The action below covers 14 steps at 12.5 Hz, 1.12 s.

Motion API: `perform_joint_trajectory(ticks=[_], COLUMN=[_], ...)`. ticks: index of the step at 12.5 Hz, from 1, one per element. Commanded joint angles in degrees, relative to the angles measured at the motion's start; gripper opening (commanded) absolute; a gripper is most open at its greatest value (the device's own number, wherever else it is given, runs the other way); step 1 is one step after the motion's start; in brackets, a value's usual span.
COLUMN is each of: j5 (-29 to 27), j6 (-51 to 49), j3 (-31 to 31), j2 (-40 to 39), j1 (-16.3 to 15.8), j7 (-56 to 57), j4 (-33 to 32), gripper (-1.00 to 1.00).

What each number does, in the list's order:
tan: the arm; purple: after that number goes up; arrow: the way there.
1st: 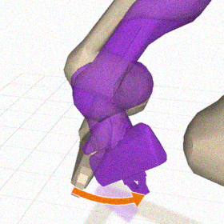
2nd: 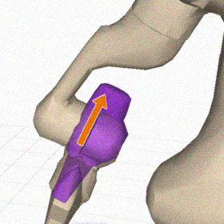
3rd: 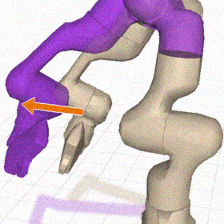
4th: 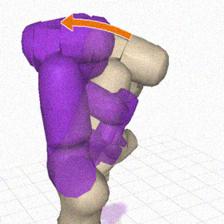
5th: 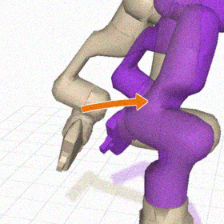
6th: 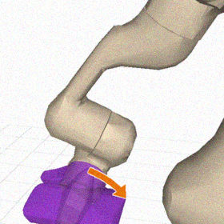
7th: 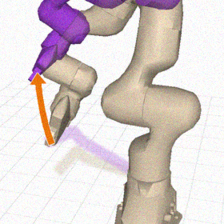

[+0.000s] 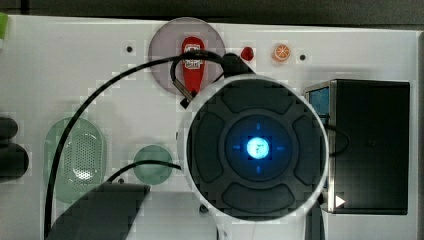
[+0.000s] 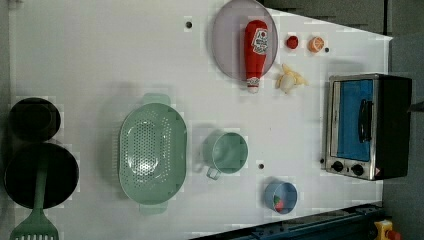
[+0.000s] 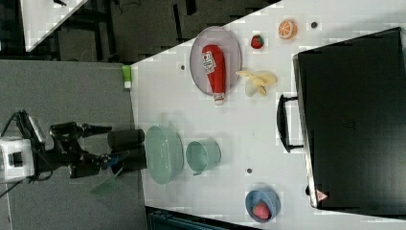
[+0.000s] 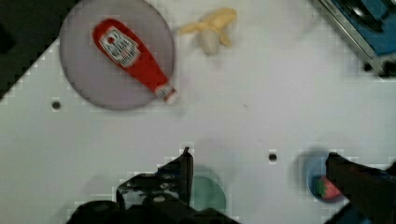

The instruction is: Pick ketchup from plate and place it on table.

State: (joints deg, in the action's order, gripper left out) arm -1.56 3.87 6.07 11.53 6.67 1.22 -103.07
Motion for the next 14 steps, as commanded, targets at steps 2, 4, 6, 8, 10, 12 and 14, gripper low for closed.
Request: perform_joint_trajectory(ticks=[2,4,6,8,10,12,14], j5=[0.0,0.0,0.0,0.0,0.0,0.1,0.1], j6=[3.8,7.2,9.6,12.1,15.4,19.3,23.7], j3=[0.7,1.3,2.1,2.9,3.4,3.4,3.4], j2=[-9.3,-12.4,-15.5,-18.9,-22.5,-26.3,-30.0], j1=[0.3,0.0,-0.2,-0.4,-0.8,-1.3,-1.5], j7=[4.2,7.2,12.0,16.8,22.2,27.4,31.4], j4=[-2.1,-2.0,-1.9,-1.8,-1.5,-1.4,-1.3], gripper=[1.00,1.00,1.00,1.00,1.00,1.00,1.00])
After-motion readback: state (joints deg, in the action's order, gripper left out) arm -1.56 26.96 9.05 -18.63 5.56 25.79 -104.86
